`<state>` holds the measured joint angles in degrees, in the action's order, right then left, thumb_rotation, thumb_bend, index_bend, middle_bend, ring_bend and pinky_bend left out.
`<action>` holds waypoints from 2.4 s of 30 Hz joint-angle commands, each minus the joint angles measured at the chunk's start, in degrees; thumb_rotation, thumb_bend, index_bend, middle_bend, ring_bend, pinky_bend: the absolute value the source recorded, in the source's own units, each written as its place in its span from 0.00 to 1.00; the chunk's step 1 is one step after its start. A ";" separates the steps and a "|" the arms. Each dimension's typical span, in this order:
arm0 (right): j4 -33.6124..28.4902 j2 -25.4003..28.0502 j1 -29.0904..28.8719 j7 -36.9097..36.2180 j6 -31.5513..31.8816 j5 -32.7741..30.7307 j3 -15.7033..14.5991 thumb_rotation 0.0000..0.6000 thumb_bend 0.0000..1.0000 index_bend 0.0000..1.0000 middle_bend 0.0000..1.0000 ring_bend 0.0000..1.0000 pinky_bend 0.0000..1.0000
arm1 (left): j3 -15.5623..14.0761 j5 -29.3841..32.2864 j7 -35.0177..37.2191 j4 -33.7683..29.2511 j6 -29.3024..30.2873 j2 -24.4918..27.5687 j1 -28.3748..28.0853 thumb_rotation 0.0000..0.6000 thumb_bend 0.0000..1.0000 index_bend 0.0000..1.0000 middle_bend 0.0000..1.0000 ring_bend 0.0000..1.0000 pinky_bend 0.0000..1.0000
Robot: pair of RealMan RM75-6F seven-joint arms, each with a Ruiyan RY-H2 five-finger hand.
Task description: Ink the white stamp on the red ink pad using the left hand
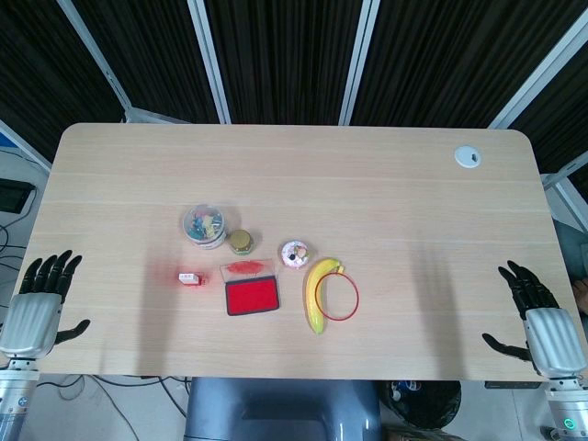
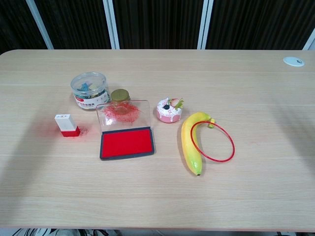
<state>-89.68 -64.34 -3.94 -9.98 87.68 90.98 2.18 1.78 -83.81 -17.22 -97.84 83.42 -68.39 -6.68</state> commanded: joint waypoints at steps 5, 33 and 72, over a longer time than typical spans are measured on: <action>-0.02 0.01 -0.01 0.02 -0.04 -0.03 0.00 1.00 0.11 0.00 0.00 0.00 0.18 | 0.02 0.05 -0.03 0.02 -0.03 -0.03 -0.01 1.00 0.07 0.00 0.00 0.00 0.00; -0.44 0.01 -0.32 -1.01 -1.16 -1.23 0.29 1.00 0.11 0.00 0.00 0.00 0.18 | 3.19 3.56 -5.68 -1.27 -6.26 -1.78 -5.23 1.00 0.12 0.00 0.00 0.00 0.09; -1.21 0.67 -0.58 -3.01 -2.76 -2.61 0.40 1.00 0.11 0.00 0.00 0.00 0.18 | 6.45 25.64 -26.30 9.46 -23.72 -20.59 -23.82 1.00 0.28 0.35 0.31 0.15 0.25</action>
<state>-90.90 -63.67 -4.52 -12.98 84.91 88.38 2.58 8.33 -58.39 -43.38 -88.66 59.67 -88.70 -30.34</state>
